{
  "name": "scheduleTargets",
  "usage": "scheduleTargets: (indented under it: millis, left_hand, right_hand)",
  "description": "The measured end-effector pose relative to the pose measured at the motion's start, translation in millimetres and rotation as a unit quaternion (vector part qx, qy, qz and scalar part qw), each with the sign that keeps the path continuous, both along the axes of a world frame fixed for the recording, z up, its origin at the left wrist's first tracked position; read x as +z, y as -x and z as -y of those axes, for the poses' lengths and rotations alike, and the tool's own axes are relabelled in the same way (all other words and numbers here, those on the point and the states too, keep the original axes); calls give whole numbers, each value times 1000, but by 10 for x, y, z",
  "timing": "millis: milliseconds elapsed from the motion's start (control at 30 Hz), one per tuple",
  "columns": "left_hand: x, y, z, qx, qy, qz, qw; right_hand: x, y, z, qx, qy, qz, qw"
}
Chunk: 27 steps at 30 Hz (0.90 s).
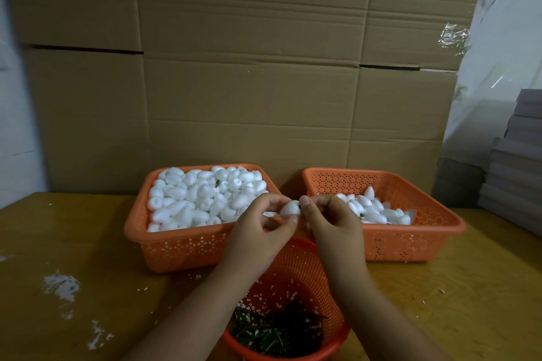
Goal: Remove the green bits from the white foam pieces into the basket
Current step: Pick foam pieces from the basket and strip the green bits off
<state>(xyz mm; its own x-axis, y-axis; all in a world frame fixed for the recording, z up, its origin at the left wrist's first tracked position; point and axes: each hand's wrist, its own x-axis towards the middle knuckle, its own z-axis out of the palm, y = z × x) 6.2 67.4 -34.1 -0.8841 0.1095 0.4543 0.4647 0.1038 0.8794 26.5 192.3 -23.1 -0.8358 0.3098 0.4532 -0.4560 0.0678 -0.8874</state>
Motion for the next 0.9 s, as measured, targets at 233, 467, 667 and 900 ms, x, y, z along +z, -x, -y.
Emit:
scheduleTargets:
  millis: [233,467,667,900]
  left_hand:
    - [-48,16,-3,59,117,-61,990]
    - [-43,16,-21,64,32,-59,996]
    - [11,1,-5,52,-18,-38,998]
    - [-4,23,3,50,-30,-21,998]
  right_hand:
    - [3,-43,39,-45,-133,-72,987]
    - [-23,-17,59,-38,-75,21,996]
    - [8,-15,67,-2,-61,59,996]
    - [-4,-23,62,54,-43,89,994]
